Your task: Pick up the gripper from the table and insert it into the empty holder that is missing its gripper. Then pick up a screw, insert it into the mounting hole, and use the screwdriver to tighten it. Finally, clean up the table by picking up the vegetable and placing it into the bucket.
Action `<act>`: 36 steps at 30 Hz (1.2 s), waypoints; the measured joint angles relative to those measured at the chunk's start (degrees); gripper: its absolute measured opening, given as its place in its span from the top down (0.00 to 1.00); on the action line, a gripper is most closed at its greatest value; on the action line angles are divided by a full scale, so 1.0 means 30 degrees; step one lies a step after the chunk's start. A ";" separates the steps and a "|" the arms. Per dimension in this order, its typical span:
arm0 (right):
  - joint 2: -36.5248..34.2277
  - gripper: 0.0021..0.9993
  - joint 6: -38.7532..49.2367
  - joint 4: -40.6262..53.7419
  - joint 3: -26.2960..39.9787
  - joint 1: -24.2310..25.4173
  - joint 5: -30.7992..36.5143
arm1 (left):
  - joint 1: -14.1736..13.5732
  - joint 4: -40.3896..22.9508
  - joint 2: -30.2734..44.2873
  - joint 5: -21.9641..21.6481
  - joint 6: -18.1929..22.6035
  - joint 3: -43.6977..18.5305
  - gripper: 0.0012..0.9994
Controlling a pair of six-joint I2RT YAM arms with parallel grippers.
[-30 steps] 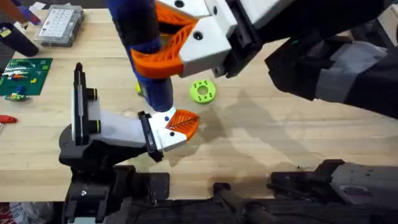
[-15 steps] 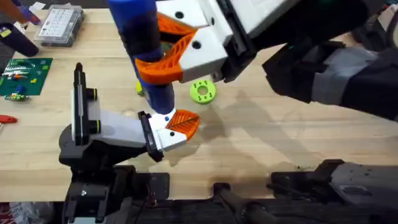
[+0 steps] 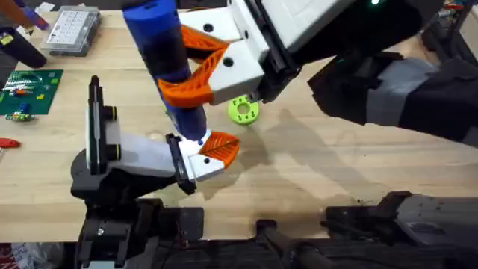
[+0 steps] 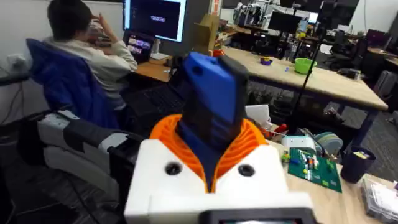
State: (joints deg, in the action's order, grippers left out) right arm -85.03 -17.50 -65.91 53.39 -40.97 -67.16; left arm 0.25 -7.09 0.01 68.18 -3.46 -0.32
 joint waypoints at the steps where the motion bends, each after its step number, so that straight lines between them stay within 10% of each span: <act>1: -0.0040 0.98 0.0000 0.0007 0.0000 0.0000 0.0000 | 0.0000 0.0000 0.0004 0.0000 0.0000 0.0000 1.00; 36: -0.0163 0.98 0.0437 0.0036 -0.0576 0.0087 0.0017 | 0.0000 -0.0005 0.0003 0.0000 0.0000 0.0000 1.00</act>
State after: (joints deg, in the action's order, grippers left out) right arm -85.52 -16.19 -65.80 51.66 -40.71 -67.10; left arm 0.25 -7.11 0.02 68.18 -3.46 -0.32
